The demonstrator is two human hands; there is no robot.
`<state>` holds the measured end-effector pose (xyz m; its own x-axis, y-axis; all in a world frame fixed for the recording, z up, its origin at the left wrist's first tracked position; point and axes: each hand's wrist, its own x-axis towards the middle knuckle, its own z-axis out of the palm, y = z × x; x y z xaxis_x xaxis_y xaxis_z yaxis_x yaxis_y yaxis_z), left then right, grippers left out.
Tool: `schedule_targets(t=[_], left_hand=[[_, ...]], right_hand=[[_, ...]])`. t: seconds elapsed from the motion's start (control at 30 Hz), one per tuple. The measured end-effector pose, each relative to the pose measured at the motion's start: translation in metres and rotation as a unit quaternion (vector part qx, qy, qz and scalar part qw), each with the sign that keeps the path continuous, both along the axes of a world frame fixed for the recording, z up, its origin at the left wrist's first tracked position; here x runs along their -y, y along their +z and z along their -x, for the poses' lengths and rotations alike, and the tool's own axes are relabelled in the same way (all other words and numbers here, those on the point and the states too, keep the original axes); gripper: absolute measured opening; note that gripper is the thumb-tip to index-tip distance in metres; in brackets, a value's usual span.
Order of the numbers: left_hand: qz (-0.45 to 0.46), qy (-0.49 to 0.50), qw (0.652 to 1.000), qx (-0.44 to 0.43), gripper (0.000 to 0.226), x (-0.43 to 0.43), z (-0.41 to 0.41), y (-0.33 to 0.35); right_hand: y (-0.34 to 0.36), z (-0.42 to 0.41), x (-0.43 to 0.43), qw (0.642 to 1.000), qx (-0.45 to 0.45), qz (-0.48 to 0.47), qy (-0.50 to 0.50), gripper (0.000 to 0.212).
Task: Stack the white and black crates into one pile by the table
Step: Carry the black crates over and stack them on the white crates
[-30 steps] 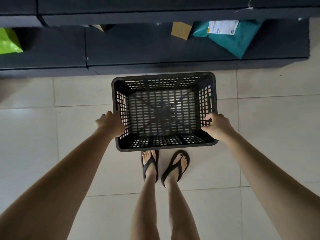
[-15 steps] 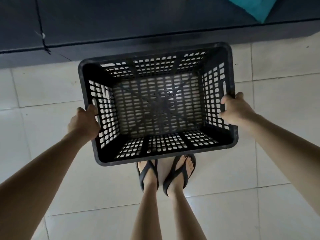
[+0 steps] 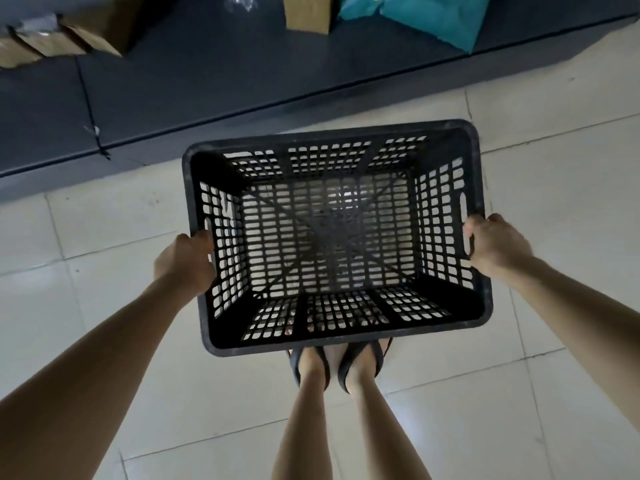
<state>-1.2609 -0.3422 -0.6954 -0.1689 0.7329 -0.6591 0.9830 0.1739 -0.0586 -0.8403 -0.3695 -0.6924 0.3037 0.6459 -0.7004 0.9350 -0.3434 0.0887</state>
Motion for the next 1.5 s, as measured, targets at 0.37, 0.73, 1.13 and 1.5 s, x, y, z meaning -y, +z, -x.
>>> schedule_targets(t=[0.37,0.73,1.13,1.5], left_hand=[[0.006,-0.126,0.991,-0.034,0.024,-0.034,-0.109,0.122],[0.022,-0.266,0.964,-0.012,0.027,-0.073,-0.309,0.282],[-0.002,-0.404,0.915,0.018,0.030,-0.122,-0.566,0.391],[0.031,-0.457,0.889,0.023,0.031,-0.194,-0.817,0.453]], right_hand=[[0.124,-0.093,0.035,0.996,0.011,0.016,-0.087,0.040],[0.281,-0.264,0.088,0.983,0.034,0.011,-0.181,0.042],[0.401,-0.464,0.128,0.947,0.031,-0.001,-0.320,0.050],[0.488,-0.684,0.093,0.913,0.035,-0.022,-0.407,0.059]])
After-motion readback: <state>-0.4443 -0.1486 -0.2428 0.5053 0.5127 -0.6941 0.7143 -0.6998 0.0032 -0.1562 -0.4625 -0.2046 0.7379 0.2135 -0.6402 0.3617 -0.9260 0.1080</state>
